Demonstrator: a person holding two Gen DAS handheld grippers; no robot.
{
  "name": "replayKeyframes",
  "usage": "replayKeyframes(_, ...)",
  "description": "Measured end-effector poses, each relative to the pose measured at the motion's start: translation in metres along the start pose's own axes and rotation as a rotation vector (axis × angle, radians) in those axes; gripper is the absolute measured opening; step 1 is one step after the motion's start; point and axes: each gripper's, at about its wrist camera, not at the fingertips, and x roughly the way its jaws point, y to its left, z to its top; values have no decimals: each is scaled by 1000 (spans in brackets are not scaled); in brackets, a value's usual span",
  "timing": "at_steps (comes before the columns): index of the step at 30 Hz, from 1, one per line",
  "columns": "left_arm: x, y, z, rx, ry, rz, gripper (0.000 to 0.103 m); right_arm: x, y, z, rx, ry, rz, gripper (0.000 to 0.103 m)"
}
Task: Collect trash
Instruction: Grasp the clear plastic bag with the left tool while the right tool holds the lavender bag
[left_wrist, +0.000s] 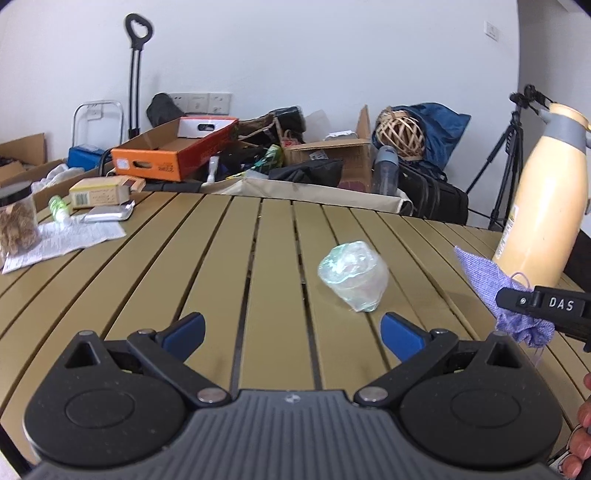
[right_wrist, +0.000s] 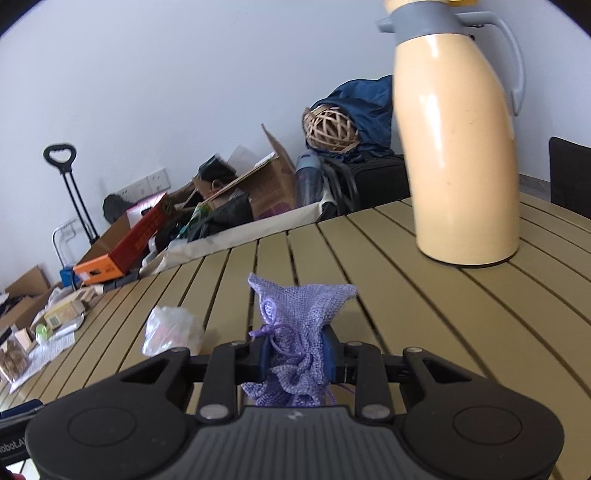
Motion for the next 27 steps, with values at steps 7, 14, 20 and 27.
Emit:
replayKeyframes(7,9,-30,18,79,3,-20,103,-13,-31,10,70,-45,-16,26)
replayKeyframes(14,41,-58,28,92,59,2,103,-26,-66,18,139,-96,-55,26)
replayKeyframes(20,78,-70,32,113,80,59,103,-32,-91,21,178,-115,-83,26)
replayKeyframes(27,118,-81,41,116,123,130,103,-39,-115,22,207,-135,-118,26)
